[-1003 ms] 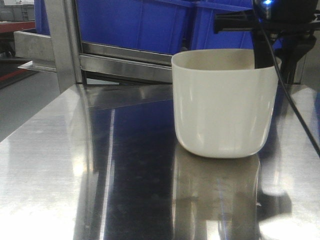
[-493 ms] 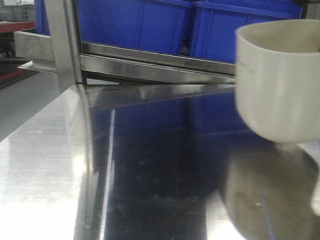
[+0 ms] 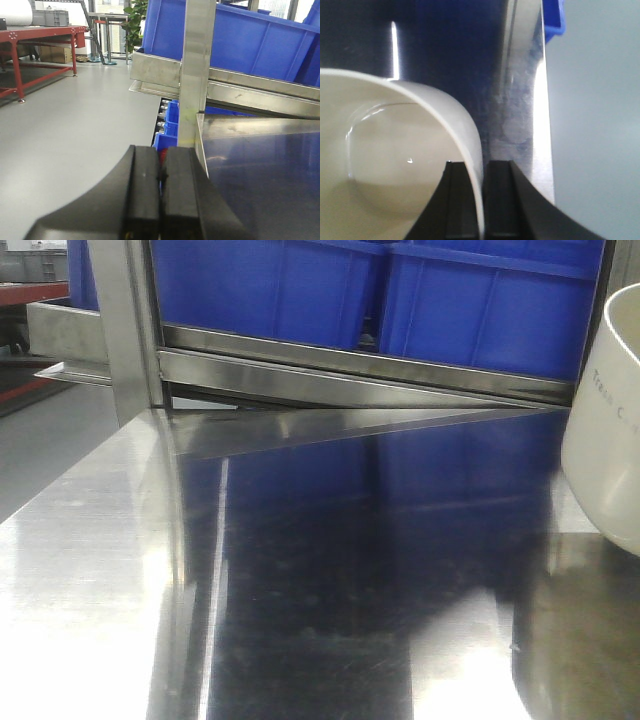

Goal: Move white bin to right shelf second layer
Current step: 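Lift the white bin off the table with the right gripper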

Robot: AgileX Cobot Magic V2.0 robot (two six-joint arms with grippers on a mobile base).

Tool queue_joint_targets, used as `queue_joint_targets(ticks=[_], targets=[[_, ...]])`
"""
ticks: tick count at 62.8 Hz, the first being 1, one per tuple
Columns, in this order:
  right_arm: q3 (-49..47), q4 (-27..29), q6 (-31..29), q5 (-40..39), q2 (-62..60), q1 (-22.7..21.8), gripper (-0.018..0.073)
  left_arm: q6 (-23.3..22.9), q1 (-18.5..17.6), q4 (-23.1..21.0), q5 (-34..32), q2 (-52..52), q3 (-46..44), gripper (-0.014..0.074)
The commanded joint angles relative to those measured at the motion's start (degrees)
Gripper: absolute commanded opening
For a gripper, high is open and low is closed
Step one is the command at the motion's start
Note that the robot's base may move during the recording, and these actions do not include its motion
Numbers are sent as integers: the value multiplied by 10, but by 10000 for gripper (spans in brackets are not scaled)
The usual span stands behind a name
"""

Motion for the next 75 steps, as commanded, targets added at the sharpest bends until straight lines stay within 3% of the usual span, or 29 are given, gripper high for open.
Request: queue_joint_targets(ticks=[1,31,75], targets=[[21,19,-10,-73,-58,-3,55,-3,-4,-3,-48,-9,16,85],[88,24,-10,-41,-235,-2,55,-3,-4,-3,-48,-9,16,85],[88,24,-10,-37,-238,-2,55,-3,-4,-3,-48,-9,16,85]])
